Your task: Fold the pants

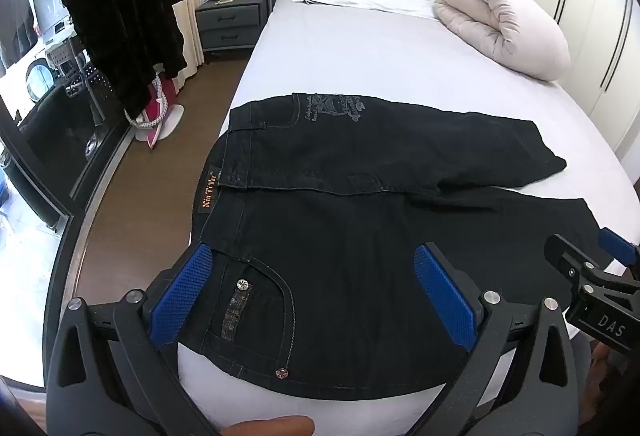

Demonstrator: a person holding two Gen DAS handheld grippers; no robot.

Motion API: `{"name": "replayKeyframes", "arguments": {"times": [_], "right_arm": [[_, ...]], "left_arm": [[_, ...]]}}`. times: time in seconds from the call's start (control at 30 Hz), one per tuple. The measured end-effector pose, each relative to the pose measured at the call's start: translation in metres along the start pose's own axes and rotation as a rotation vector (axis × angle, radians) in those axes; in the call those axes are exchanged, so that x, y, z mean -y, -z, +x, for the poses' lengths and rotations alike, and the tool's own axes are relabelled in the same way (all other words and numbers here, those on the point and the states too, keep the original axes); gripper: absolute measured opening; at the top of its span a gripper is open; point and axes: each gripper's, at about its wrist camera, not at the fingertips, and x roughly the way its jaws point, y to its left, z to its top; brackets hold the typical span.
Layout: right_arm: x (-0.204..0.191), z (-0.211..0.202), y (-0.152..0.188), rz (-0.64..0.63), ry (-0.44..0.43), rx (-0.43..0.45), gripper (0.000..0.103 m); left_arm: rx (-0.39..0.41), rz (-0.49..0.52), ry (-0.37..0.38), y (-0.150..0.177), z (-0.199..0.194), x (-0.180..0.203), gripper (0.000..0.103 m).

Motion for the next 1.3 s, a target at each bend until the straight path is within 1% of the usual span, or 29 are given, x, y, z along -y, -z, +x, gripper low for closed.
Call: {"name": "replayKeyframes", "arguments": {"times": [0.07, 0.1, 0.93, 1.0, 1.3], "right_arm": [[0.000, 0.000, 0.000, -0.002, 0.002, -0.001, 0.103], [0.000, 0.001, 0.000, -0.002, 0.002, -0.002, 0.103], [-0.003, 0.002, 0.003, -0.007, 0.008, -0.002, 0.103], [-0.003, 0.002, 0.003, -0.007, 0.008, -0.003, 0.103], [-0.003, 0.003, 0.003, -0.008, 0.008, -0.004, 0.103]], "left_arm": [[0.003, 0.006, -0.004, 0.001, -0.001, 0.002, 0.103], [-0.010, -0.009, 0.008, -0.001, 0.001, -0.001, 0.103], [-0.014, -0.005, 0.011, 0.001, -0.005, 0.006, 0.103], [-0.019, -0.007, 0.008, 0.002, 0.004, -0.002, 0.103], [-0.021, -0.007, 0.007, 0.002, 0.005, -0.001, 0.103]]}}
